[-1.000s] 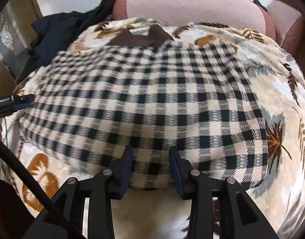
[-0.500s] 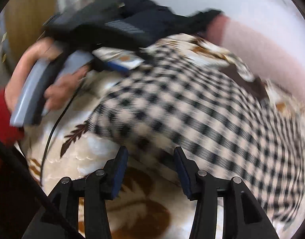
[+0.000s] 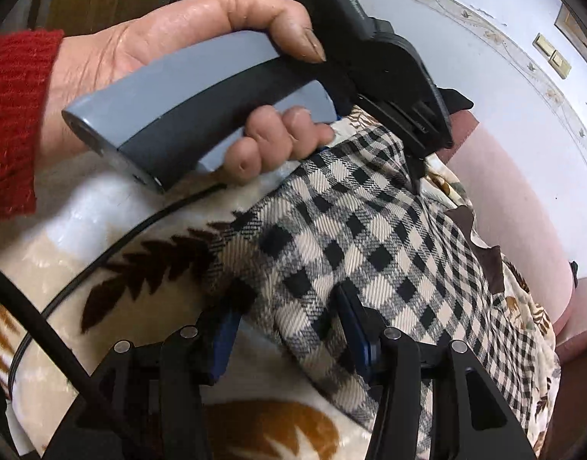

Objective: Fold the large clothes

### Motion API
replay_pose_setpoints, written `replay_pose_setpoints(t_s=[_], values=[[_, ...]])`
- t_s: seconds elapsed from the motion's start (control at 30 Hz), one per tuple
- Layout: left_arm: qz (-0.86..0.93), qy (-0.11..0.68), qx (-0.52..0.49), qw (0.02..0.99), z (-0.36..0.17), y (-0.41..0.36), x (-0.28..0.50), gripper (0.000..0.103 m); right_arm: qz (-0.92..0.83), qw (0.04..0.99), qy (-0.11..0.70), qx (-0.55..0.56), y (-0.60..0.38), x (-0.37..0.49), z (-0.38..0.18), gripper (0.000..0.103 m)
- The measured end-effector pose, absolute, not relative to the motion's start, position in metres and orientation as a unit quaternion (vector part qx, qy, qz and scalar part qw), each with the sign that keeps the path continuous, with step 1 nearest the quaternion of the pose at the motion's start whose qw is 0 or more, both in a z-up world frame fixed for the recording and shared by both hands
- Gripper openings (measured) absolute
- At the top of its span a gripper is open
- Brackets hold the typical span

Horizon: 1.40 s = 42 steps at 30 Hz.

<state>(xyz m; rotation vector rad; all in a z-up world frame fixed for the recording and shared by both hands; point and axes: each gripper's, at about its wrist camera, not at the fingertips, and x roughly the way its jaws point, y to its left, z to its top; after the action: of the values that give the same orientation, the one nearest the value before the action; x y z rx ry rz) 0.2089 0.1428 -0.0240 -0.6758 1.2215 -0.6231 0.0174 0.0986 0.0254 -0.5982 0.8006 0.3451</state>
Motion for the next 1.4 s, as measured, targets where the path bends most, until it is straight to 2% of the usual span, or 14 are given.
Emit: replay_pose_setpoints(t_s=[0.07,0.1,0.13,0.17,0.2,0.23,0.33,0.6,0.73,0.9,1.1,1.27,1.4], values=[[-0.285,0.551,-0.307,0.722,-0.024,0.143,0.212,0.071,0.166,0.865,0.387,-0.272,0.098,0.023,0.024,0.052],[-0.285,0.550,-0.305,0.723,-0.024,0.143,0.212,0.071,0.169,0.865,0.390,-0.265,0.098,0.026,0.024,0.046],[-0.281,0.548,-0.296,0.730,-0.022,0.142,0.211,0.058,0.170,0.865,0.393,-0.260,0.097,0.026,0.024,0.042],[-0.273,0.550,-0.284,0.737,-0.021,0.141,0.212,0.037,0.170,0.865,0.394,-0.260,0.097,0.027,0.023,0.029],[-0.266,0.551,-0.277,0.741,-0.019,0.140,0.211,0.028,0.170,0.864,0.394,-0.261,0.097,0.028,0.023,0.019],[-0.257,0.549,-0.275,0.746,-0.017,0.141,0.209,0.018,0.172,0.864,0.395,-0.259,0.097,0.028,0.023,0.016],[-0.238,0.534,-0.278,0.762,-0.004,0.141,0.203,0.012,0.173,0.873,0.395,-0.230,0.090,0.027,0.033,0.009],[-0.201,0.513,-0.206,0.808,0.052,0.099,0.184,0.010,0.162,0.907,0.360,-0.148,0.030,0.016,0.080,0.008],[-0.220,0.510,-0.168,0.815,0.083,0.046,0.188,0.010,0.129,0.922,0.347,-0.110,-0.017,0.010,0.103,0.008],[-0.260,0.508,-0.088,0.816,0.111,-0.061,0.185,0.010,0.081,0.929,0.352,-0.078,-0.087,0.002,0.115,0.008],[-0.293,0.539,-0.030,0.789,0.093,-0.187,0.179,0.009,0.024,0.927,0.374,-0.033,-0.164,-0.011,0.107,0.008],[-0.300,0.557,0.002,0.775,0.071,-0.241,0.176,0.009,-0.007,0.915,0.402,0.044,-0.221,-0.017,0.089,0.008],[-0.308,0.569,-0.012,0.763,0.065,-0.249,0.172,0.020,0.002,0.897,0.428,0.108,-0.252,-0.017,0.076,0.009]])
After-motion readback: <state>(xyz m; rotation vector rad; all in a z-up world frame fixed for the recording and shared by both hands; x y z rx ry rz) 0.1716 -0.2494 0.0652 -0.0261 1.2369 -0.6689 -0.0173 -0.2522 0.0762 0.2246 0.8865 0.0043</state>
